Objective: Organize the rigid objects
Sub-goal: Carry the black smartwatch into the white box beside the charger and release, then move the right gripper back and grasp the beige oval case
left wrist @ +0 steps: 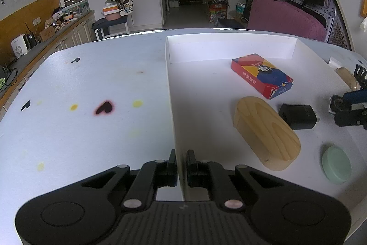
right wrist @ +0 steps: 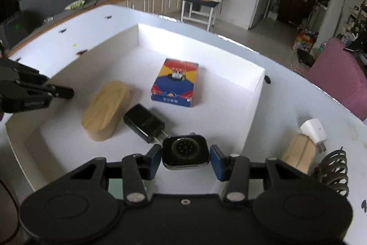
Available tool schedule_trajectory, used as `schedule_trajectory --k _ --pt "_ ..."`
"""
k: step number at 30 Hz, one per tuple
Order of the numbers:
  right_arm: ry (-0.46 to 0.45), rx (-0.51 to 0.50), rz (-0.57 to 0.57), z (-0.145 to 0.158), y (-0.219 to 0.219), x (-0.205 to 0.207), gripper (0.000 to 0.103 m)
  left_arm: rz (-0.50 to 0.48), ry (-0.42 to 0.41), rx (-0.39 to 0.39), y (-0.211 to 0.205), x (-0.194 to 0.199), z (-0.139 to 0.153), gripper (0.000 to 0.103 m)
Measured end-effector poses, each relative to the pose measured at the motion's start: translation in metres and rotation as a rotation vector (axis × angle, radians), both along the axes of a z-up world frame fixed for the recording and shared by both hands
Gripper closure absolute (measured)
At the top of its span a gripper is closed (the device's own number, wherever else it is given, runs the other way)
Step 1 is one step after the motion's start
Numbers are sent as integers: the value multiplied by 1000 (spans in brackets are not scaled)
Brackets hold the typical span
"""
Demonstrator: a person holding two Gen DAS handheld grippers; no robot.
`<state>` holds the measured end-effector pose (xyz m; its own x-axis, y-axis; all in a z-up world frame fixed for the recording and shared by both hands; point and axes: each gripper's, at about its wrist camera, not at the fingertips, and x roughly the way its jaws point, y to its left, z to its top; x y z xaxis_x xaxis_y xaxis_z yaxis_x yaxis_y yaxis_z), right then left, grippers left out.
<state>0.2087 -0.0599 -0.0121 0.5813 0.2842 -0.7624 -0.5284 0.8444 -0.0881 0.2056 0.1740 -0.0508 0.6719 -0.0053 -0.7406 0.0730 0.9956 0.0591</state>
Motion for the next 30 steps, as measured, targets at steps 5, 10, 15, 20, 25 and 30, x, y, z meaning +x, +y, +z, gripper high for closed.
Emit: schedule_trajectory --k 5,10,15,20,25,30 --pt "15 -19 13 -5 4 2 55 0 0 0 0 0 0 96" --pt "26 -17 -3 -9 3 7 55 0 0 0 0 0 0 96" --pt "14 -13 -15 -7 1 5 49 0 0 0 0 0 0 96" --pt "1 11 -31 0 -3 2 49 1 0 -1 0 0 0 96" --pt "-12 38 -56 9 -8 -4 49 1 0 -8 1 0 0 96" --pt "-52 91 -76 26 -16 -18 48 0 0 -8 1 0 -1 96"
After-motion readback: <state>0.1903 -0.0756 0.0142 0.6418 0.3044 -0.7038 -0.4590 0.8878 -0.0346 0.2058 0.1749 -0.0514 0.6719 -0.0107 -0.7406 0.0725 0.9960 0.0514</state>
